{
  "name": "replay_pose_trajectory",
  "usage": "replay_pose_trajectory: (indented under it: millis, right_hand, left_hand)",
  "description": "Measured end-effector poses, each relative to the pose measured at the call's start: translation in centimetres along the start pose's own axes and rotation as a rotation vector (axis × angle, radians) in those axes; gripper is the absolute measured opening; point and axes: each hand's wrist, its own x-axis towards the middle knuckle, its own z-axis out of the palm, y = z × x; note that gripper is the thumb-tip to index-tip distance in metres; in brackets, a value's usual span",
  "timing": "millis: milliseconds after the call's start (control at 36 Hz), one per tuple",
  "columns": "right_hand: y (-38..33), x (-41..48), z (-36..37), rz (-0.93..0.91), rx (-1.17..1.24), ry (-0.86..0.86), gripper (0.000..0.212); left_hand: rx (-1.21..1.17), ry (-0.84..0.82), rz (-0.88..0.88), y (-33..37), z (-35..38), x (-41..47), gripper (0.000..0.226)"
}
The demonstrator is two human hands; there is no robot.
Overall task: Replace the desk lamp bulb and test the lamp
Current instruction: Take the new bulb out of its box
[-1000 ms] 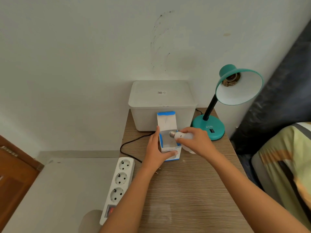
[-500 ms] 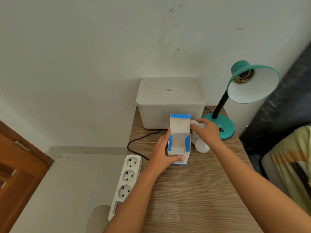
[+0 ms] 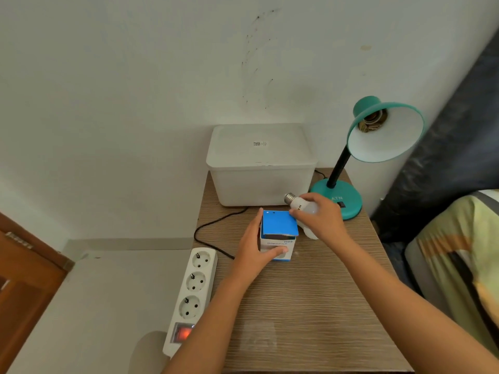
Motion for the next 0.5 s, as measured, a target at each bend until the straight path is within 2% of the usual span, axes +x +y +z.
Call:
replay_pose_trajectory:
  millis: [167,500]
  right_hand:
    - [-0.1,-0.6,0.6,-0.046,-0.067,0.017,0.048]
    - [0.2,-1.9,1.9,-0.097,0.007,0.084,0.046]
  left_hand:
    - [0.011,0.009,-0.015,0.0,-0.5,0.5,0.102]
    - [0.212,0.025,0.084,0.5,-1.0,1.0,0.092]
